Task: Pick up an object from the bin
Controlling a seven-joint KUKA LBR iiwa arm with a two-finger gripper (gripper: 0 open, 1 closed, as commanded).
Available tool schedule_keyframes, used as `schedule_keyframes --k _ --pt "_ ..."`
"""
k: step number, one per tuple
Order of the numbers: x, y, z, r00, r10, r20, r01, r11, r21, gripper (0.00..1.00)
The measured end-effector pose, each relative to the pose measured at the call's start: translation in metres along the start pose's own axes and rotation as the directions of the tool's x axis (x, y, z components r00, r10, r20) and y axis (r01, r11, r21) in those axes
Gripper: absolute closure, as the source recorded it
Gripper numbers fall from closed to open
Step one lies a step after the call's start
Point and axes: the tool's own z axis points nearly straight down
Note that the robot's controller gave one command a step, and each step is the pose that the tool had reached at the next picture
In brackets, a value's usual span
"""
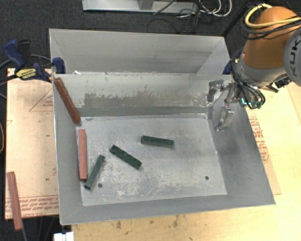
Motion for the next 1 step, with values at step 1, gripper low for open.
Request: schedule_keyframes --k 1 --pt "0.0114 0.0033 0.0476 0.922 -0.386 0.003 0.386 0.922 0.001 0.0"
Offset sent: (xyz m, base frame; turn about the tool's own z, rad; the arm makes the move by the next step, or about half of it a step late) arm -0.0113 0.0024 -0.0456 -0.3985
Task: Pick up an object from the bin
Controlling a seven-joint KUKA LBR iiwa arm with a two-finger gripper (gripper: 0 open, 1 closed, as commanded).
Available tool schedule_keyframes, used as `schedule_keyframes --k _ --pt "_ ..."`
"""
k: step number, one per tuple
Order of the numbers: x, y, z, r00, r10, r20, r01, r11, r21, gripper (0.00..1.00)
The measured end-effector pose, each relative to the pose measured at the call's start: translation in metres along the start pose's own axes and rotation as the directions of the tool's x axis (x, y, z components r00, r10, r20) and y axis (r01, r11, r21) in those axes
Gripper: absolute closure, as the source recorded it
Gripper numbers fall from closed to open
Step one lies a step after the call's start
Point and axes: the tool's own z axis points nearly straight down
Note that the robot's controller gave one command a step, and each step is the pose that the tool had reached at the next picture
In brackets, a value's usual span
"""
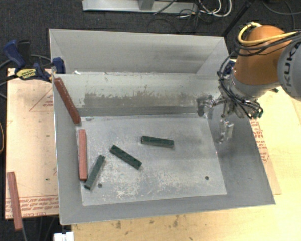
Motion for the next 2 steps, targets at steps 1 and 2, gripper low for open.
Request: schedule_keyframes --k 1,2 --pt "-0.023 0.107 0.049 0.983 -0.181 0.001 0.181 0.983 -0.003 0.0" --pt "-0.059 0.131 0.071 0.965 -0.263 0.005 0.263 0.965 0.003 0.0"
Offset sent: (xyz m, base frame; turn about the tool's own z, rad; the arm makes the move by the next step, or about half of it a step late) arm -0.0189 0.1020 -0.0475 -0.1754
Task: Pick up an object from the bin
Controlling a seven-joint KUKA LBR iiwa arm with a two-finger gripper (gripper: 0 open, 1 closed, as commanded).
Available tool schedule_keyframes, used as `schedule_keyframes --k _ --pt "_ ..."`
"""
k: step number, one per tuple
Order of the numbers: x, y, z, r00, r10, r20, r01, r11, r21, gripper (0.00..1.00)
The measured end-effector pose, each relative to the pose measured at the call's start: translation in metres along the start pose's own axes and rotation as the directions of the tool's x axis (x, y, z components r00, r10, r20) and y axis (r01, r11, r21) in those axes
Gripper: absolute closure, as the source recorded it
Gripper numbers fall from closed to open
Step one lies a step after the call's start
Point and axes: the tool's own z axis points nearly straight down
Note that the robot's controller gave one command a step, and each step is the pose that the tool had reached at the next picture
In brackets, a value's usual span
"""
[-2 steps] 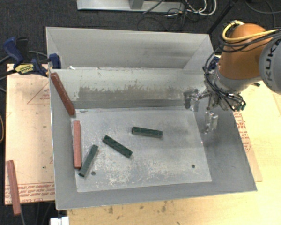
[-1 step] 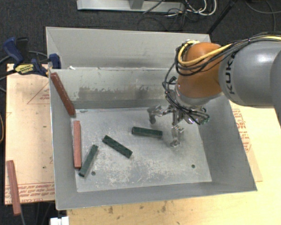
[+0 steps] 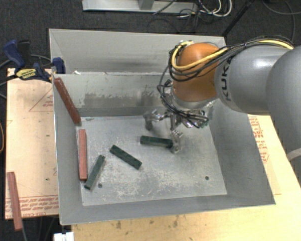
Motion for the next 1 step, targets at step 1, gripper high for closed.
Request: schedule_keyframes --k 1 --pt "0.0007 -0.0017 -0.0022 1.0 0.002 -0.001 -0.002 1.0 0.001 1.0"
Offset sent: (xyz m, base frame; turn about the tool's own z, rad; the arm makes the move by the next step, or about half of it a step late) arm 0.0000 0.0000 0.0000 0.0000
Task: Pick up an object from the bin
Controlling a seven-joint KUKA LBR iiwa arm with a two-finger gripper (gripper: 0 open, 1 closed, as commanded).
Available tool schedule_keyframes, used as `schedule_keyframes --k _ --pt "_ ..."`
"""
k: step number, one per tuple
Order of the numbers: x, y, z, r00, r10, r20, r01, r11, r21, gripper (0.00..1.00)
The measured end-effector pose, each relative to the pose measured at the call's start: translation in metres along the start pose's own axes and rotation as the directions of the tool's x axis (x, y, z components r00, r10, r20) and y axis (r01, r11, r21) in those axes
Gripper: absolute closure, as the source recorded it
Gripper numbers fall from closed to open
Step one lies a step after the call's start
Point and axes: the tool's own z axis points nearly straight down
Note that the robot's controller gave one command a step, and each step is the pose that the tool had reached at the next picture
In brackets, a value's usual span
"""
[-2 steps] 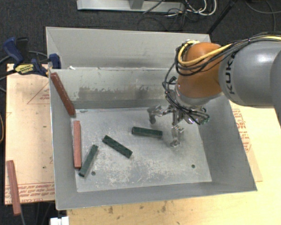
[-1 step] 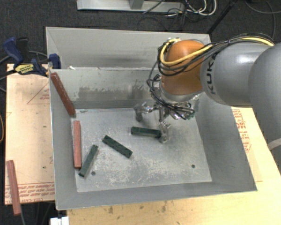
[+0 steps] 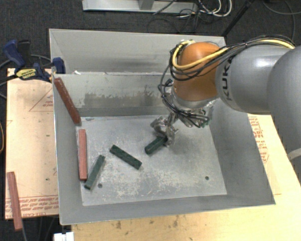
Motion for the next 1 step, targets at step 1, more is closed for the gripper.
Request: schedule_keyframes --k 1 --pt "0.0331 -0.0055 -0.124 0.999 -0.041 0.005 0.041 0.999 0.005 1.0"
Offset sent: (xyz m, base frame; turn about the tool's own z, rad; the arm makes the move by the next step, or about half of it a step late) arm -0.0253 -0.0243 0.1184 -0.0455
